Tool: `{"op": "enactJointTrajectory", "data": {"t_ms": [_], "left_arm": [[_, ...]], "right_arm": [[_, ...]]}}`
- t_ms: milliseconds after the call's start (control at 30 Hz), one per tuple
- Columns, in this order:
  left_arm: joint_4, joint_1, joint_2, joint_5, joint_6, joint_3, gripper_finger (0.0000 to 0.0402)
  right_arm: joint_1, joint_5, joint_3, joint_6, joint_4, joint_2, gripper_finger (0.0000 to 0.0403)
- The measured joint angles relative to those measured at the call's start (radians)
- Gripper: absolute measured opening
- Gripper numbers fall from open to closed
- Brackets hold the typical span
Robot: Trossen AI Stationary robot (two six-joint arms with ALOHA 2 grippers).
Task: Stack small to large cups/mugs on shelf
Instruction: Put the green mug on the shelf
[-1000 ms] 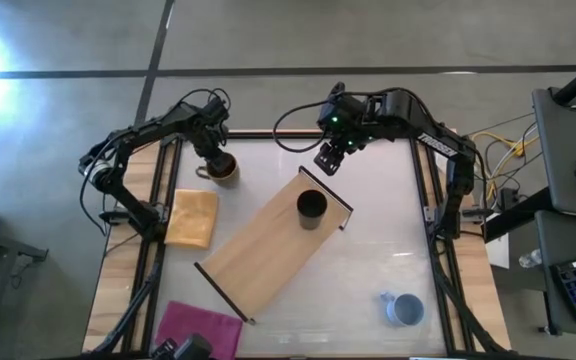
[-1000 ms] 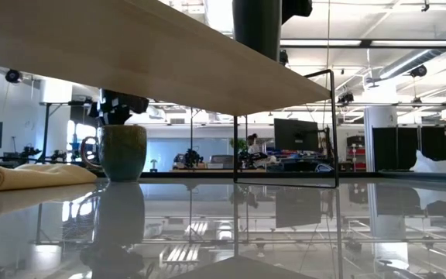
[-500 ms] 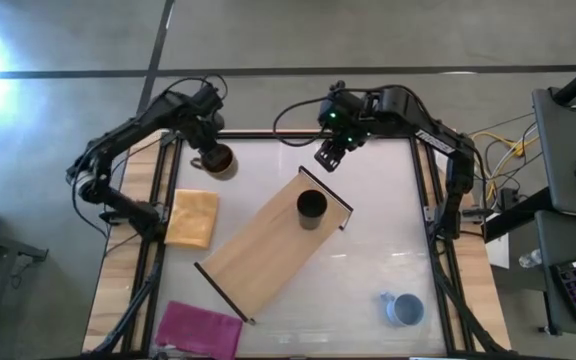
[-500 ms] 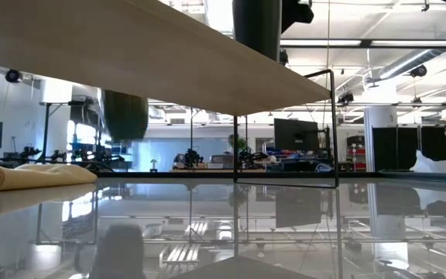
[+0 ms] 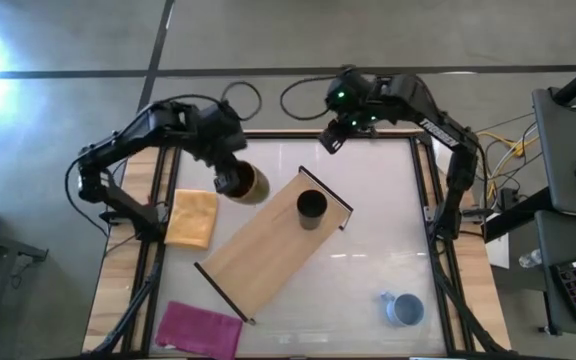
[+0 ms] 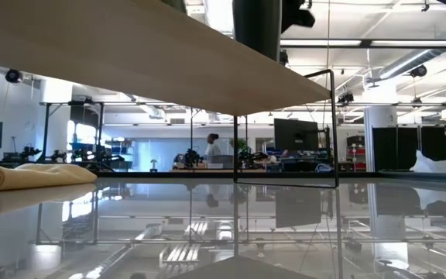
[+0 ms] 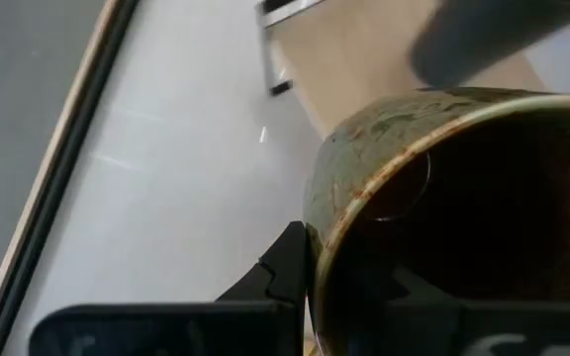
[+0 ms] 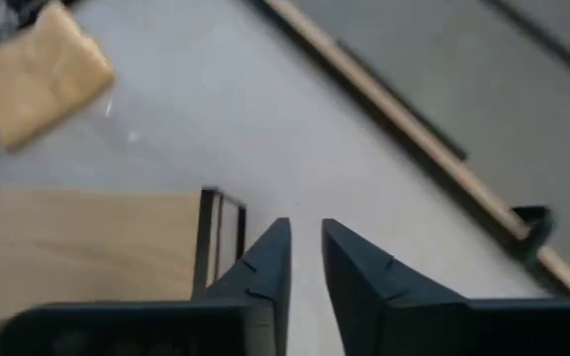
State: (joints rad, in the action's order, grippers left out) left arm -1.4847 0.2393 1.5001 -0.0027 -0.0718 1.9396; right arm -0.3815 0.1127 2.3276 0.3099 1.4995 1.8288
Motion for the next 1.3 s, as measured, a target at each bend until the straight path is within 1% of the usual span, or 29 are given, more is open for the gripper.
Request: {"op": "enactJointTrajectory", "data": {"t_ms": [100, 233, 333, 467, 567, 633, 700, 800, 900, 1000, 1167, 1300], "left_arm": [[-0.023, -0.061, 0.052, -0.012, 0.000, 0.031, 0.0015], [-0.037, -0.124, 0.106, -0.026, -0.002, 0.031, 0.0015], [-0.037, -0.156, 0.129, -0.028, -0.022, 0.031, 0.0015], [-0.036, -0.183, 0.150, -0.026, -0.069, 0.032, 0.0015], [-0.036, -0.206, 0.150, -0.026, -0.084, 0.032, 0.0015], [-0.037, -0.224, 0.149, -0.018, -0.101, 0.032, 0.0015], [-0.039, -0.243, 0.149, 0.002, -0.104, 0.032, 0.0015], [-0.046, -0.277, 0.149, 0.001, -0.088, 0.032, 0.0015], [-0.043, -0.309, 0.149, 0.002, -0.079, 0.032, 0.0014], [-0.030, -0.333, 0.149, 0.001, -0.068, 0.032, 0.0014], [0.030, -0.348, 0.149, 0.000, -0.052, 0.032, 0.0014], [0.036, -0.351, 0.163, -0.001, -0.036, 0.029, 0.0014]], "right_arm": [[0.016, 0.056, 0.028, 0.004, 0.002, -0.027, 0.0019], [0.097, 0.148, 0.026, 0.046, 0.013, -0.088, 0.0009], [0.207, 0.263, 0.026, 0.097, 0.030, -0.131, 0.0009], [0.396, 0.412, 0.026, 0.192, 0.039, -0.162, 0.0009], [0.543, 0.488, 0.026, 0.326, 0.051, -0.166, 0.0009], [0.641, 0.542, 0.026, 0.449, 0.069, -0.155, 0.0008], [0.736, 0.587, 0.020, 0.573, 0.071, -0.130, 0.0008], [0.853, 0.658, 0.009, 0.771, 0.071, -0.075, 0.0008], [0.918, 0.671, -0.001, 0.969, 0.072, -0.014, 0.0008], [0.952, 0.668, -0.008, 1.124, 0.072, 0.056, 0.0008], [0.993, 0.602, -0.010, 1.336, 0.069, 0.164, 0.0008], [1.037, 0.570, -0.010, 1.437, 0.032, 0.221, 0.0008]]}}
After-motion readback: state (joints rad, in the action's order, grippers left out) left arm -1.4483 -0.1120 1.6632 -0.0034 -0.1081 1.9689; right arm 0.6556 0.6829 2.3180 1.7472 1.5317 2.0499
